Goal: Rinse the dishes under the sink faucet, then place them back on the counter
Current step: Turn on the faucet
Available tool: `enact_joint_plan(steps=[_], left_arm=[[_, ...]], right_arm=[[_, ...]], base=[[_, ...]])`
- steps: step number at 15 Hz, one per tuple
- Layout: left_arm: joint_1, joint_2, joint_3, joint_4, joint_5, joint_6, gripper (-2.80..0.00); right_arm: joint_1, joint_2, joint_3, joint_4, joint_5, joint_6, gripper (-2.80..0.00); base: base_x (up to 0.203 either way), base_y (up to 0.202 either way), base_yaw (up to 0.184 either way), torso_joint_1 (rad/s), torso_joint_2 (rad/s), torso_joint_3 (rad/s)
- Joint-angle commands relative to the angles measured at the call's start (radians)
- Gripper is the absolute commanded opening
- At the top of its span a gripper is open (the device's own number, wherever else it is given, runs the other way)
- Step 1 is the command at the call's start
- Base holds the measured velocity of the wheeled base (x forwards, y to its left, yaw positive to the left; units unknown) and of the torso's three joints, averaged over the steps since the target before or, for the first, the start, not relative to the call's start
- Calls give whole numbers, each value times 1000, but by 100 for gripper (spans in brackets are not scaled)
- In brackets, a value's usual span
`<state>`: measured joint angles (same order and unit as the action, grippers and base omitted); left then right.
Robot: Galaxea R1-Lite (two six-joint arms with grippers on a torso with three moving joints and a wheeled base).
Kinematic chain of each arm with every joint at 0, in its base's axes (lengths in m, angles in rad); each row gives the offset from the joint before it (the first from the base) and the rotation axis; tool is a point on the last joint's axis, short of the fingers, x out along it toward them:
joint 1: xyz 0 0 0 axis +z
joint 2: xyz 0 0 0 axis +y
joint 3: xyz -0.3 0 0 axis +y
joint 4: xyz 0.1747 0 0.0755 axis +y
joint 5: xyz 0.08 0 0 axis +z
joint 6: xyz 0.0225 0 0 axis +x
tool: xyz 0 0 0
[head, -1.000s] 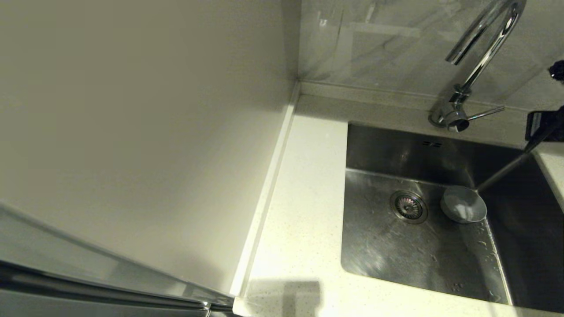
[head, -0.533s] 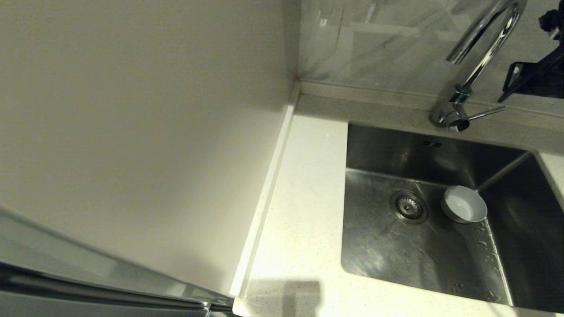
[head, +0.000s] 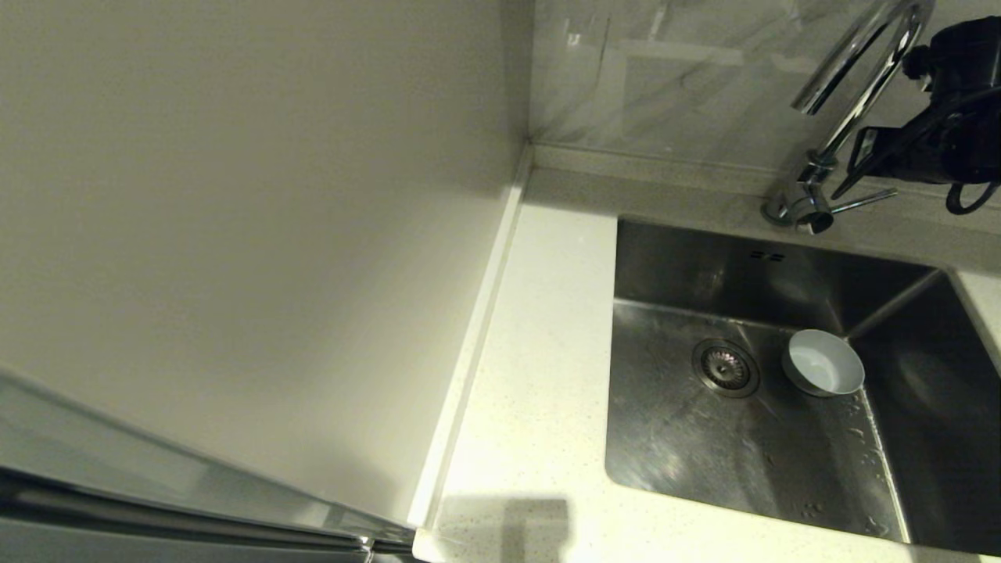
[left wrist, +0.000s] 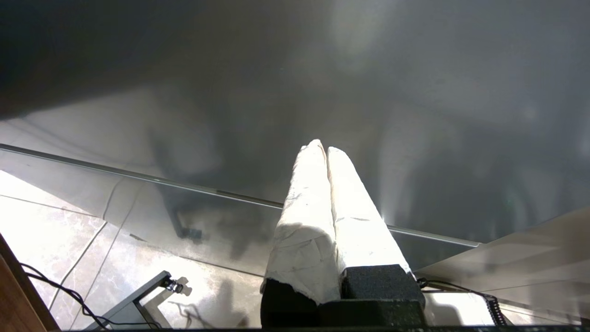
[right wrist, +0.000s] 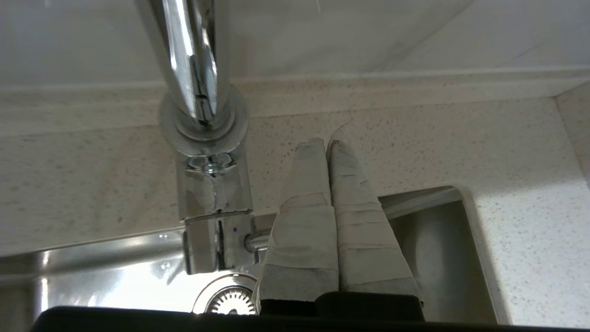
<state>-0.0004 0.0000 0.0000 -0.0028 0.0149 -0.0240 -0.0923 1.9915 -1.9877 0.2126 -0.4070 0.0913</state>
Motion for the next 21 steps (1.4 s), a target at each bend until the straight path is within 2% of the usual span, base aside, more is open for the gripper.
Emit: enact_joint_plan(steps=[1, 6, 9, 13, 21], left_arm=[[-1, -3, 0, 0, 0, 1, -280], [-1, -4, 0, 0, 0, -1, -280], [0, -3, 0, 0, 0, 1, -280], [-1, -3, 0, 0, 0, 0, -280], [0, -4, 0, 0, 0, -1, -280]], right_arm=[[0, 23, 0, -1, -3, 1, -280], [0, 65, -5, -67, -16, -40, -280], [-1, 70, -3, -54, -44, -60, -280], [-6, 40, 0, 64, -49, -95, -280], [-6, -5, 6, 198, -46, -94, -280]], base=[[0, 0, 0, 0, 0, 0], [0, 0, 0, 0, 0, 0], [0, 0, 0, 0, 0, 0], [0, 0, 0, 0, 0, 0], [0, 0, 0, 0, 0, 0]])
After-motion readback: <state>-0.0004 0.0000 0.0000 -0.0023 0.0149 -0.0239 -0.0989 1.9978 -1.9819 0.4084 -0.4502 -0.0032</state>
